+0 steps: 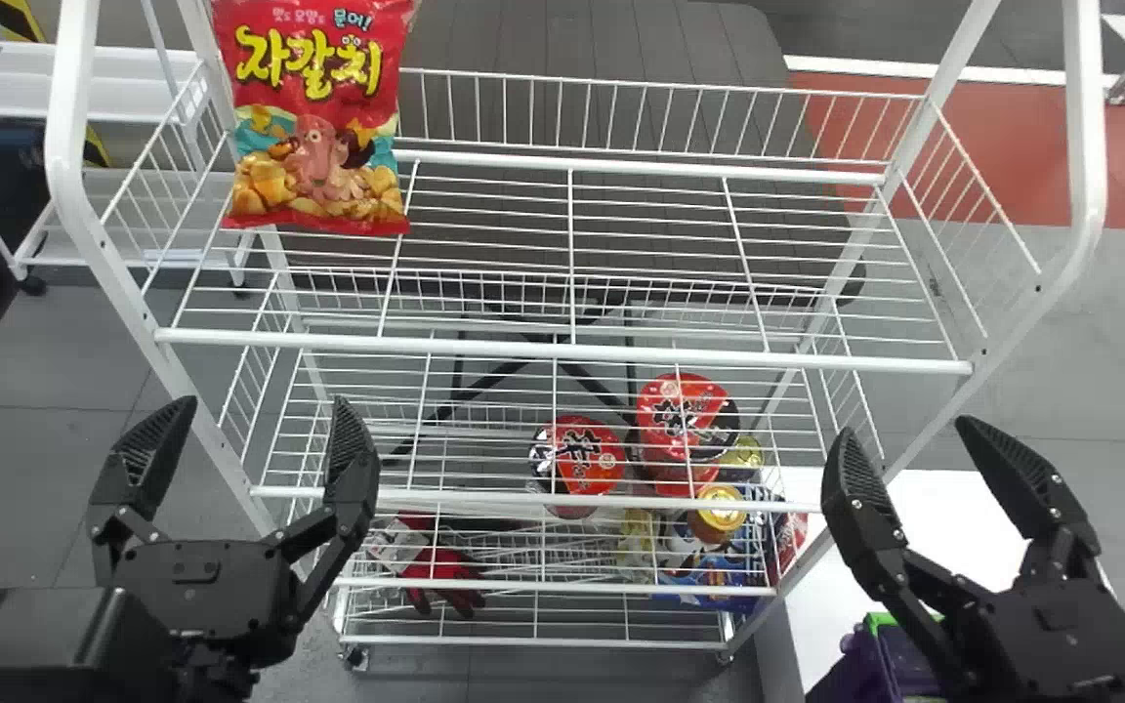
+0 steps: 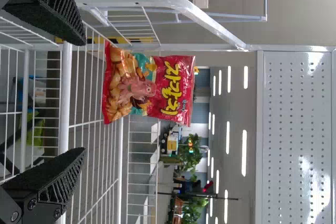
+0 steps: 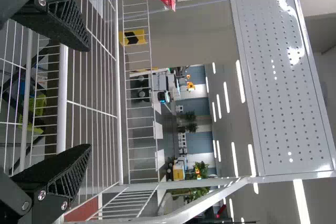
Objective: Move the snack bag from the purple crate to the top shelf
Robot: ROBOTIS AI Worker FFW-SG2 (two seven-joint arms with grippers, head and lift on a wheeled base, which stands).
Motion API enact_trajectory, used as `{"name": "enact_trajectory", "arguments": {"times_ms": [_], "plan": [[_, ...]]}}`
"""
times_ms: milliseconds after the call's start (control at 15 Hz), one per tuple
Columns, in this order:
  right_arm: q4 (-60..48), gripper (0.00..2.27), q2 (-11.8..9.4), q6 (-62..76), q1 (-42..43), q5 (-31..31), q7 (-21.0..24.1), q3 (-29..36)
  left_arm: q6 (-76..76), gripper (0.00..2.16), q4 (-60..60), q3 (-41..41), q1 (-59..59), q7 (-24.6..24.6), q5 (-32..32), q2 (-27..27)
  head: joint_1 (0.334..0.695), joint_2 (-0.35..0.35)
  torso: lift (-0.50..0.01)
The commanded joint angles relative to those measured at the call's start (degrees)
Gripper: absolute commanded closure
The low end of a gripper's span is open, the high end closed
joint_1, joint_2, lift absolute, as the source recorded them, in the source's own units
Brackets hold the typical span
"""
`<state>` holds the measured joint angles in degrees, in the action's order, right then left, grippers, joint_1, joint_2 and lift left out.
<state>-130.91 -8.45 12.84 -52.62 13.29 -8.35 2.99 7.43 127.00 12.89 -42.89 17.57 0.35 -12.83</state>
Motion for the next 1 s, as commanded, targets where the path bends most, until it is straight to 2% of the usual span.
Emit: {"name": "enact_trajectory", "arguments": {"times_ms": [0,933], "plan": [[0.04,0.18,0.01,-0.14,0.06,-0.02,0.09,0.0,0.0,0.09,-0.17,0.03,0.27,0.0,0.09,0.0,0.695,-0.073,-0.122],[-0.13,0.18,-0.43,-0.14,-0.03,-1.16,0.35,0.0,0.17,0.09,-0.17,0.21,0.27,0.0,0.18,-0.09,0.695,-0.072,-0.178]]}}
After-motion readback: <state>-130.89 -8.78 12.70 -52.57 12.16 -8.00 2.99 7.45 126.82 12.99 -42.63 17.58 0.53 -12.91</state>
